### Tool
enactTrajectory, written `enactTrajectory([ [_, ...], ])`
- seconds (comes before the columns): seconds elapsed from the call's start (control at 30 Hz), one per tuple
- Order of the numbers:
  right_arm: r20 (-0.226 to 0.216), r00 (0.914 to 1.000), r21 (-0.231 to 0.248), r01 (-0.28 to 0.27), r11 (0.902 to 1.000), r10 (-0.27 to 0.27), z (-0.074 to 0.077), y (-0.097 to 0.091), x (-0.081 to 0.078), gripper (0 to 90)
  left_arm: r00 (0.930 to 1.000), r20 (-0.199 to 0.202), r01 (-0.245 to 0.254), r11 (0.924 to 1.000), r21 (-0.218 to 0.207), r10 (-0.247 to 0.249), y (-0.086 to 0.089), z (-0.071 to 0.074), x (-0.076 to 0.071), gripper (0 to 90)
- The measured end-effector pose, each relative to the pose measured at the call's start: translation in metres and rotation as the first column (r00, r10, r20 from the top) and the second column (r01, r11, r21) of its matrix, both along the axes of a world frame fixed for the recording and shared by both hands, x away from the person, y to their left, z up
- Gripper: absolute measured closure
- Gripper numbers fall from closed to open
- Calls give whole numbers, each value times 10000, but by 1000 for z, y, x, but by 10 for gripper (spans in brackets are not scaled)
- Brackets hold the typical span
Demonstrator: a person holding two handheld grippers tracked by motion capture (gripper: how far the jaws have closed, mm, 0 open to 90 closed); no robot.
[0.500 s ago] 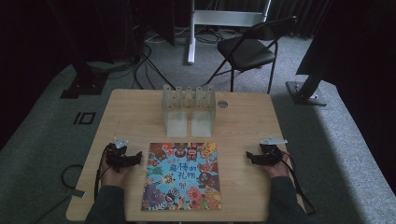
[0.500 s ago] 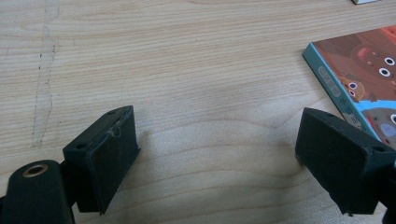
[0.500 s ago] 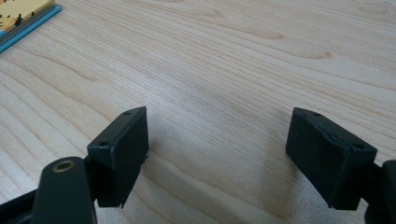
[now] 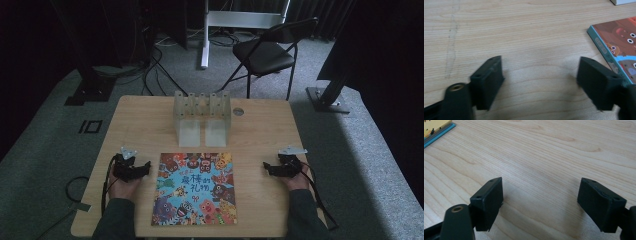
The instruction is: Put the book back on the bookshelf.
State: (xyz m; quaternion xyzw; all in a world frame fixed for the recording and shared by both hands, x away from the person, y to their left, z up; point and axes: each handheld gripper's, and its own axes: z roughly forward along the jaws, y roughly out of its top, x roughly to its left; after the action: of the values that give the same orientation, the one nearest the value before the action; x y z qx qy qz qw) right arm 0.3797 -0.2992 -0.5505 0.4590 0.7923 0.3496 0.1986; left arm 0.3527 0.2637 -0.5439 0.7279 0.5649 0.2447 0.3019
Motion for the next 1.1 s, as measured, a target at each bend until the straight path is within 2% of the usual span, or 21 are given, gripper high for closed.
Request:
enactTrajectory([
  [0.1,-89,10000,-58,10,10000,-11,0,4,1,139,10000,-48,-28,10000,9,28,-1,1,0,260],
  [0.23,-98,9999,-77,-66,9999,65,0,5,0,139,9999,-111,28,10000,22,-28,-2,2,-2,301],
  [0.33,-56,10000,-55,-38,10000,38,0,6,-1,164,9999,-27,-171,9998,-30,170,-5,2,-6,352],
  [0.43,-42,10000,125,-40,9999,40,2,7,-2,249,9999,98,-56,9999,-139,58,-6,4,-8,355],
  [0.57,254,9996,227,-119,9997,113,9,13,-4,254,9999,-18,116,9999,-72,-116,-10,3,-10,335],
  [0.7,483,9984,237,-314,9992,303,16,19,-7,253,9994,-93,325,9992,-253,-328,-19,2,-11,328],
  [0.77,538,9977,209,-417,9989,405,18,23,-8,252,9982,-102,588,9983,-6,-588,-26,2,-12,318],
  [0.87,622,9967,147,-533,9985,523,21,28,-9,252,9961,-14,887,9960,82,-887,-32,1,-13,306],
  [0.9,647,9963,142,-584,9982,573,23,31,-9,252,9956,29,938,9954,208,-938,-33,2,-14,329],
  [1.0,673,9946,247,-804,9965,786,27,39,-6,252,9955,-12,950,9954,123,-950,-34,2,-13,355],
  [1.1,781,9916,230,-1050,9942,1029,31,50,-4,248,9959,24,908,9952,367,-909,-39,4,-13,404],
])
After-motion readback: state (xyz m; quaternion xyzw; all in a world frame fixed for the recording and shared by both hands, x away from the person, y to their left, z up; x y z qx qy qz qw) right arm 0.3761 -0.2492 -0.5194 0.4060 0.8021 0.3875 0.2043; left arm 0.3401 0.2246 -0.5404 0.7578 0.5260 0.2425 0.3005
